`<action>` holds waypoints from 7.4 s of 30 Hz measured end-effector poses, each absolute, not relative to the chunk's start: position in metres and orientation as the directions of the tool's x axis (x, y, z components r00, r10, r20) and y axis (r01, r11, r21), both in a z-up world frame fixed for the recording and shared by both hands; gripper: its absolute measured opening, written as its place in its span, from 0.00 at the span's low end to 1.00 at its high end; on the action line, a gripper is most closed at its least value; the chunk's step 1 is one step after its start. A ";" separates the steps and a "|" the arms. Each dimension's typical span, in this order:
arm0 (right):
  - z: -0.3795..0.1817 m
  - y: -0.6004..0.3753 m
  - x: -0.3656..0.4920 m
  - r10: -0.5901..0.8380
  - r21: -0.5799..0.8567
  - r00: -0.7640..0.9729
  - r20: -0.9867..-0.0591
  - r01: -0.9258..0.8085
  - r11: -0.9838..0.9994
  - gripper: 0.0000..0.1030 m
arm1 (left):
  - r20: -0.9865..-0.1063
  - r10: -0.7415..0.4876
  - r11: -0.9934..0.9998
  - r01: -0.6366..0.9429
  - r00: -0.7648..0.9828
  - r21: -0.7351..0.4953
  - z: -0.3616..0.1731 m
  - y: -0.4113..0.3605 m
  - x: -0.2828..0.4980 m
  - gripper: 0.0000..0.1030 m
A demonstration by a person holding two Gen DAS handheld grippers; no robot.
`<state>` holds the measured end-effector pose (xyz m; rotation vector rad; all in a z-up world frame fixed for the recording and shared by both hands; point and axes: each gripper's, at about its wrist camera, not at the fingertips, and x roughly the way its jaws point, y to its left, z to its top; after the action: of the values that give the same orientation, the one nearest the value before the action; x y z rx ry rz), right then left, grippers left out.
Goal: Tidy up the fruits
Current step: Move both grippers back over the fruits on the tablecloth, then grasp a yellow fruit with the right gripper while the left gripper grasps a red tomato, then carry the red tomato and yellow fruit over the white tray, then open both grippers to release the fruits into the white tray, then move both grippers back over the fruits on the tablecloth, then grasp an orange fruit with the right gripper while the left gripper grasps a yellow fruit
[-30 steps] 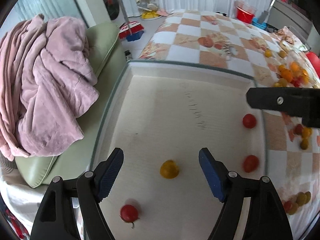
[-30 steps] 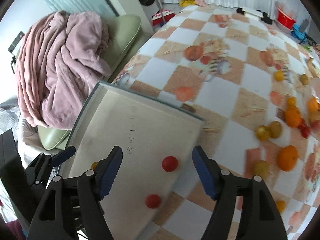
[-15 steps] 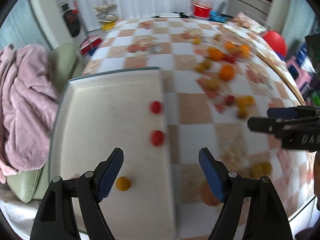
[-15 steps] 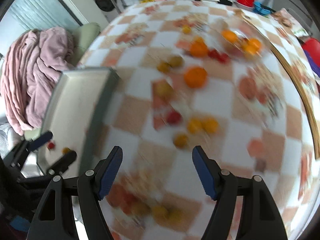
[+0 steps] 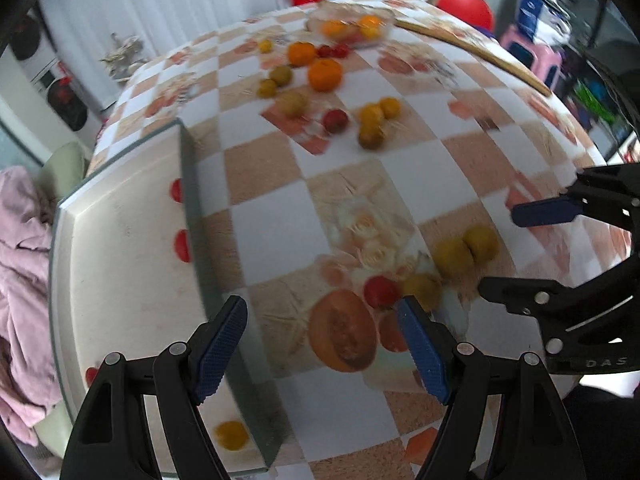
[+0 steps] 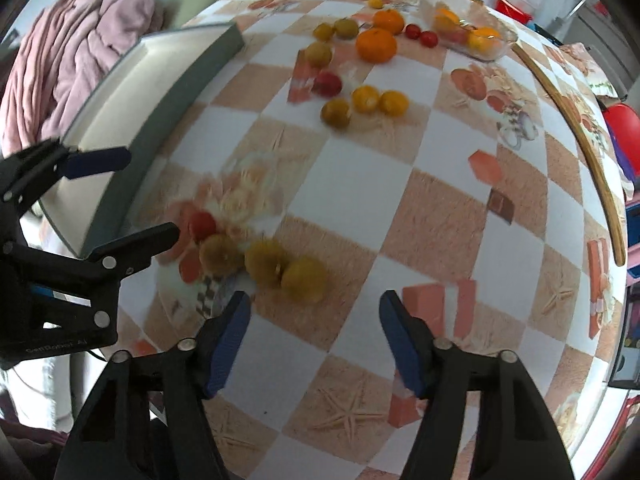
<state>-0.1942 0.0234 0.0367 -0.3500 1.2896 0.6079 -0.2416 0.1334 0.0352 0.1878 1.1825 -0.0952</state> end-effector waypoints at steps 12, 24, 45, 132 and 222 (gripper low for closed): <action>0.031 0.029 -0.173 0.209 0.017 0.251 -0.945 -0.602 0.798 0.28 | -0.932 0.015 0.972 0.213 0.362 0.099 0.017 0.122 -0.234 0.76; 0.031 0.006 -0.143 0.247 0.104 0.234 -0.940 -0.493 0.864 0.28 | -0.929 -0.031 0.979 0.199 0.370 0.046 0.009 0.106 -0.209 0.76; 0.035 -0.029 -0.137 0.312 0.243 0.159 -0.937 -0.348 0.906 0.28 | -0.941 -0.151 0.986 -0.016 0.302 -0.163 0.014 0.136 -0.218 0.17; 0.036 0.279 -0.079 0.388 0.242 0.069 -0.919 -0.678 0.694 0.59 | -0.896 0.300 0.888 -0.438 0.328 0.137 0.025 0.350 -0.207 0.51; 0.048 -0.016 -0.095 0.405 0.298 0.111 -0.908 -0.511 0.807 0.20 | -0.920 -0.126 0.955 -0.206 0.372 -0.214 0.043 0.122 -0.214 0.26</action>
<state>-0.0952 -0.0163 0.0477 -0.0979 1.2960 0.6739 -0.2140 0.1215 0.0430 -0.3162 1.1945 0.0521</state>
